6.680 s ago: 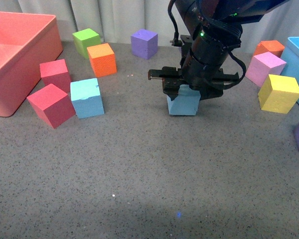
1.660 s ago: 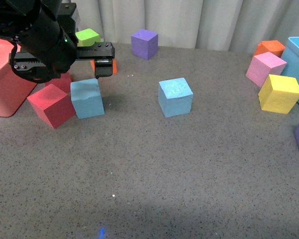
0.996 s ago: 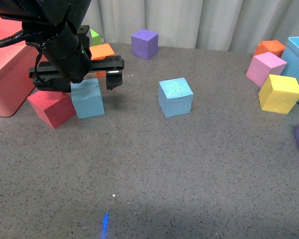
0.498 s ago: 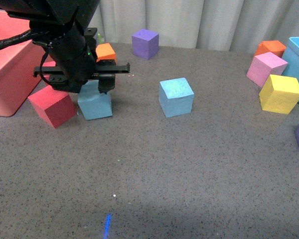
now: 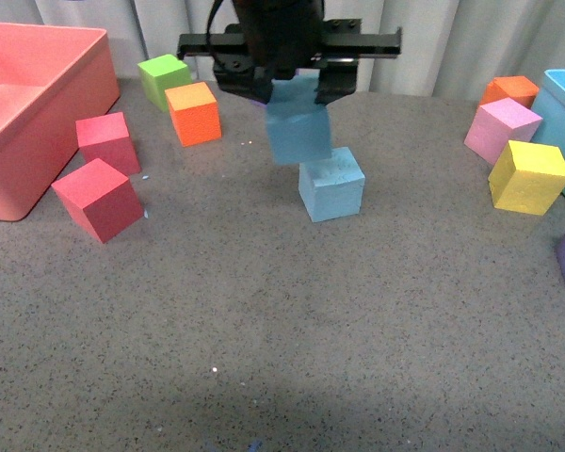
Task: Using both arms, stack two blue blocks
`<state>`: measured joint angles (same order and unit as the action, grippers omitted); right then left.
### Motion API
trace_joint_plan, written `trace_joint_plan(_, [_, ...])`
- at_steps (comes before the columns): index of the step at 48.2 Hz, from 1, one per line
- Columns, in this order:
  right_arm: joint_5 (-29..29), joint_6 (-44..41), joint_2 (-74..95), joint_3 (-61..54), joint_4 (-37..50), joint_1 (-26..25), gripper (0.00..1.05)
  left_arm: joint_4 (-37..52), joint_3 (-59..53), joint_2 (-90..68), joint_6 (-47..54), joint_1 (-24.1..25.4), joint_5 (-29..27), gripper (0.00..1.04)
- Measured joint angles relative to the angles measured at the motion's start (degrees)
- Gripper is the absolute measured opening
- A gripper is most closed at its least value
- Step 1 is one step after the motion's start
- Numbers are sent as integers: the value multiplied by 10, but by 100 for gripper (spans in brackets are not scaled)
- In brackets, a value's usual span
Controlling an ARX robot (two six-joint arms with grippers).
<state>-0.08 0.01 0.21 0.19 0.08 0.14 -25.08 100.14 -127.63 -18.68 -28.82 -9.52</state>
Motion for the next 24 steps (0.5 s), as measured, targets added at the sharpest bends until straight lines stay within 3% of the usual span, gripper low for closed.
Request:
trace_joint_plan(12, [0,0,0,0,0,0,95,-77,120,-79,-29,-36,-30,43])
trace_joint_plan(24, [0,0,0,0,0,0,95,-92,150,-107,-42,-40,-43,43])
